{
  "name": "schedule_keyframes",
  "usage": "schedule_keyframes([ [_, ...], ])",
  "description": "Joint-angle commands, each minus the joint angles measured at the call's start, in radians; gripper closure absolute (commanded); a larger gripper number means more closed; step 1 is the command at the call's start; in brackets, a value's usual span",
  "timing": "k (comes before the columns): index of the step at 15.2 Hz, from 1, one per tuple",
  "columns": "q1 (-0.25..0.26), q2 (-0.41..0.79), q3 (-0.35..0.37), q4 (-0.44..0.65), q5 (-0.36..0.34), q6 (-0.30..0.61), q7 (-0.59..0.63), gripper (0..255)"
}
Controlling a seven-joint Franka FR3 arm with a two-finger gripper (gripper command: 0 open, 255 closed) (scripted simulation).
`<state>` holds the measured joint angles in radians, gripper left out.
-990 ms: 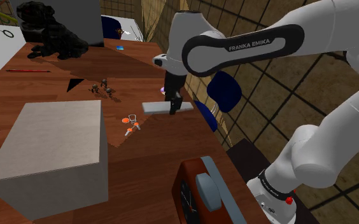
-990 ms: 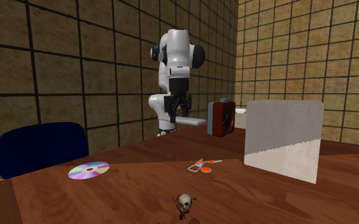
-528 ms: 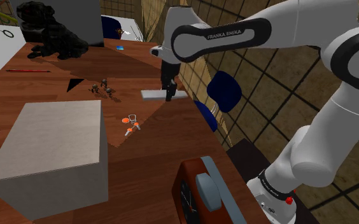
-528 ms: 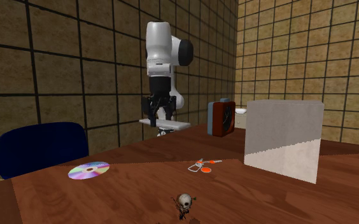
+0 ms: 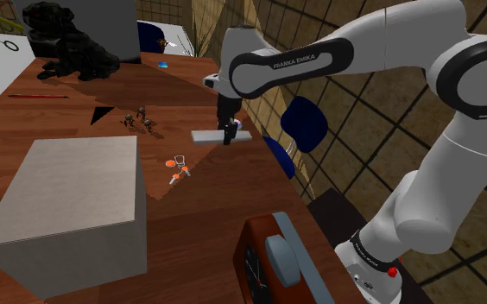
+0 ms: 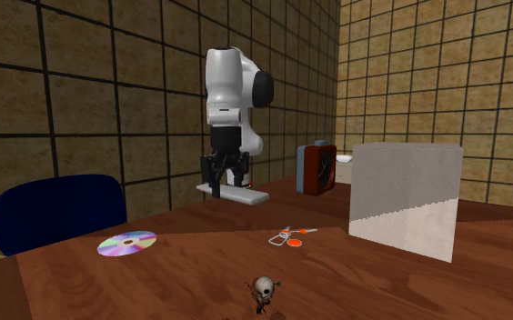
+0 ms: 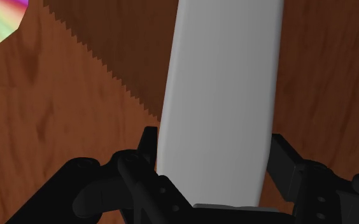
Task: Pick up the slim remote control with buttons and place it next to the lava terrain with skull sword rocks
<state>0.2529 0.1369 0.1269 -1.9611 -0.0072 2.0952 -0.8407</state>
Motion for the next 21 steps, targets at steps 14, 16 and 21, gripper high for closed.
schedule_keyframes([
  [14, 0.004, 0.08, -0.002, -0.072, -0.013, 0.152, 0.009, 255],
  [16, 0.004, 0.08, -0.002, -0.072, -0.013, 0.152, 0.009, 255],
  [21, 0.004, 0.08, -0.002, -0.072, -0.013, 0.152, 0.009, 0],
])
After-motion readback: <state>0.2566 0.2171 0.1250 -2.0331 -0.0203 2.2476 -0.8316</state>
